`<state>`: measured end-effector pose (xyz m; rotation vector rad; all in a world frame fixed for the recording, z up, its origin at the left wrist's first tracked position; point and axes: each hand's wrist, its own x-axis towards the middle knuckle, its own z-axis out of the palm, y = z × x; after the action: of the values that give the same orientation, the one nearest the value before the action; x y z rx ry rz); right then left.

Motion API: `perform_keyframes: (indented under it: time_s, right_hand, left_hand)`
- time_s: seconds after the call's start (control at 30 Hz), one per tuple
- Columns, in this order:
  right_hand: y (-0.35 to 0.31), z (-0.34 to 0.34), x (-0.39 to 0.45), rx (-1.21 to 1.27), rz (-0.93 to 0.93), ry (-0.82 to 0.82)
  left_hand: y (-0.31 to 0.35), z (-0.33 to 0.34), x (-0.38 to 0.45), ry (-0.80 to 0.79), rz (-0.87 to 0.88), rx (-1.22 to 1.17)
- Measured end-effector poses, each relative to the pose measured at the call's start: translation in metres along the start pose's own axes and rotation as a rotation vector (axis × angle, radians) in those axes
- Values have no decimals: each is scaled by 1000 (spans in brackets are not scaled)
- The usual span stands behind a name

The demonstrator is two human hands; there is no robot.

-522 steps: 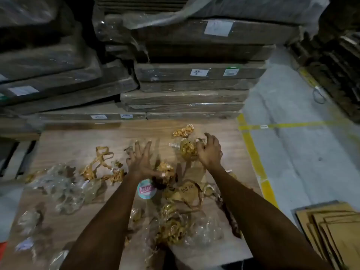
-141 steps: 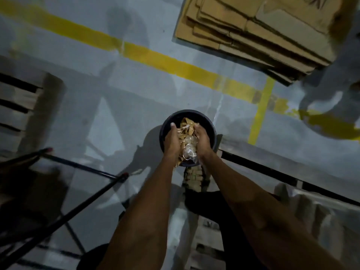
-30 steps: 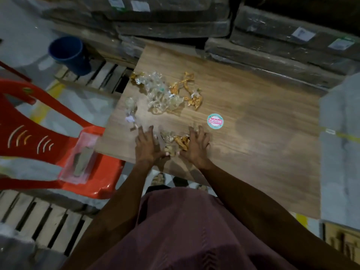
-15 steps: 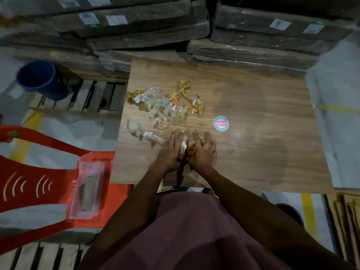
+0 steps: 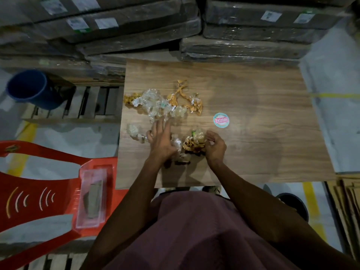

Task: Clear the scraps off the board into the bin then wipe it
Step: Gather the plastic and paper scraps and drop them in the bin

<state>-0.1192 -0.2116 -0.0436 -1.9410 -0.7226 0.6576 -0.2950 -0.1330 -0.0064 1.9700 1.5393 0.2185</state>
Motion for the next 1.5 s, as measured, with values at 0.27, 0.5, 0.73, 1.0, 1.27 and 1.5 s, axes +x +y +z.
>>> perform_keyframes:
  time_s: [0.27, 0.5, 0.73, 1.0, 1.27, 1.5]
  right_hand:
    - [4, 0, -8, -194, -103, -96]
    - [14, -1, -27, -559, -93, -559]
    - [21, 10, -37, -742, -109, -600]
    - [12, 7, -23, -487, -37, -497]
    - [14, -2, -17, -298, 20, -478]
    - [8, 29, -33, -145, 10, -367]
  left_hand:
    - [-57, -3, 22, 249, -211, 41]
    - [-85, -4, 22, 148, -169, -20]
    - [-46, 33, -14, 206, 59, -222]
    - [-32, 44, -8, 443, -100, -580]
    - [-52, 57, 3, 160, -135, -173]
    - [-21, 95, -15, 129, -100, -256]
